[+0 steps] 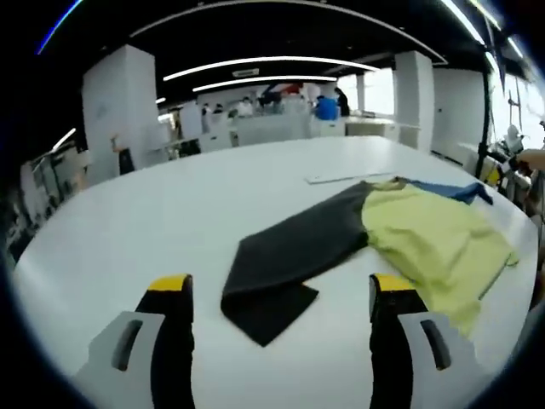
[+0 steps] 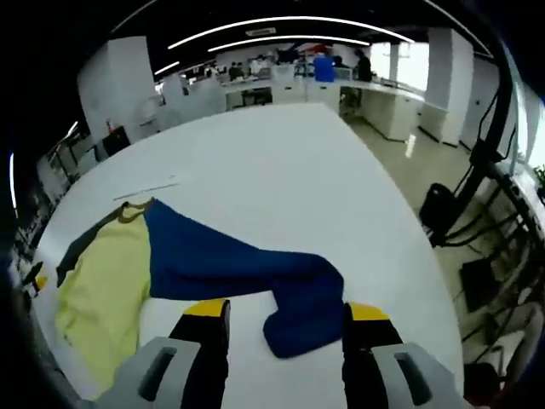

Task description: Fold the garment on the visible template until the final outline fits inside the template.

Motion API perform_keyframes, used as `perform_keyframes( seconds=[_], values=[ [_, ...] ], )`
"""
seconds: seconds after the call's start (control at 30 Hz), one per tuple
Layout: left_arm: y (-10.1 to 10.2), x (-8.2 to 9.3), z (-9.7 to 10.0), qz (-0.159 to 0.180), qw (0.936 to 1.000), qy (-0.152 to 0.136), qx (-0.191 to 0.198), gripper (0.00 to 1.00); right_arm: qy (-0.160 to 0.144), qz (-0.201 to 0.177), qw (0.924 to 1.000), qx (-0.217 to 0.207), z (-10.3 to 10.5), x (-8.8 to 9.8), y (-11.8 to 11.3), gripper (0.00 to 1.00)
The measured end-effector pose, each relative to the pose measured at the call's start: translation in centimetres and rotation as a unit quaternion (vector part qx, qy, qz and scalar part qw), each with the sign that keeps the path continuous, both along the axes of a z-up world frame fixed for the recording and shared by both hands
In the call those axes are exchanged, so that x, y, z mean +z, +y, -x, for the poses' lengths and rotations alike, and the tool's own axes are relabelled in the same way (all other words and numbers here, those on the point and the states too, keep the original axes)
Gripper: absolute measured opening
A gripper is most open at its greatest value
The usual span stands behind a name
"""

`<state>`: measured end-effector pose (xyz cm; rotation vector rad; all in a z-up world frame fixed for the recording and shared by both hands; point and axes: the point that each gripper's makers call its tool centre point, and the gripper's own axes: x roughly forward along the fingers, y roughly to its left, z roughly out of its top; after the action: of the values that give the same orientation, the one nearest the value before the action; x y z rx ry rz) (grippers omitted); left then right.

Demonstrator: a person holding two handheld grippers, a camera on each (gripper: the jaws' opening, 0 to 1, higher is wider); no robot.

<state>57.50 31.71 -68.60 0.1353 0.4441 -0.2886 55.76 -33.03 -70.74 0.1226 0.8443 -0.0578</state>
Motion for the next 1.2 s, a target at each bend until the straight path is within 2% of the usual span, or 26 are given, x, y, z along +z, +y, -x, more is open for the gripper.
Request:
perform_keyframes(
  seconds=[0.27, 0.43, 0.73, 1.0, 1.07, 1.2],
  values=[
    [-3.4, 1.3, 1.6, 0.017, 0.9983, -0.002, -0.056, 0.99, 0.009, -0.004, 0.9999, 0.001, 1.6, -0.9, 0.5, 0.47],
    [-5.4, 1.7, 2.8, 0.005, 0.9954, 0.001, -0.096, 0.99, 0.014, -0.005, 0.9999, -0.004, 2.5, -1.5, 0.4, 0.41],
    [-7.8, 2.3, 4.1, 0.032, 0.9914, 0.018, -0.125, 0.99, 0.015, 0.002, 0.9999, 0.003, 3.8, -2.9, 0.5, 0.30],
    [-9.8, 2.6, 5.5, 0.029, 0.9860, 0.023, -0.162, 0.99, 0.000, 0.019, 0.9997, 0.017, 3.8, -3.7, 1.0, 0.24],
    [-10.0, 2.5, 5.6, 0.026, 0.9853, 0.025, -0.167, 0.99, 0.000, 0.036, 0.9989, 0.030, 3.7, -4.1, 1.1, 0.21],
    [-10.1, 2.3, 5.7, 0.021, 0.9848, 0.028, -0.170, 0.99, -0.007, 0.038, 0.9988, 0.031, 3.4, -4.5, 1.5, 0.18]
  ],
)
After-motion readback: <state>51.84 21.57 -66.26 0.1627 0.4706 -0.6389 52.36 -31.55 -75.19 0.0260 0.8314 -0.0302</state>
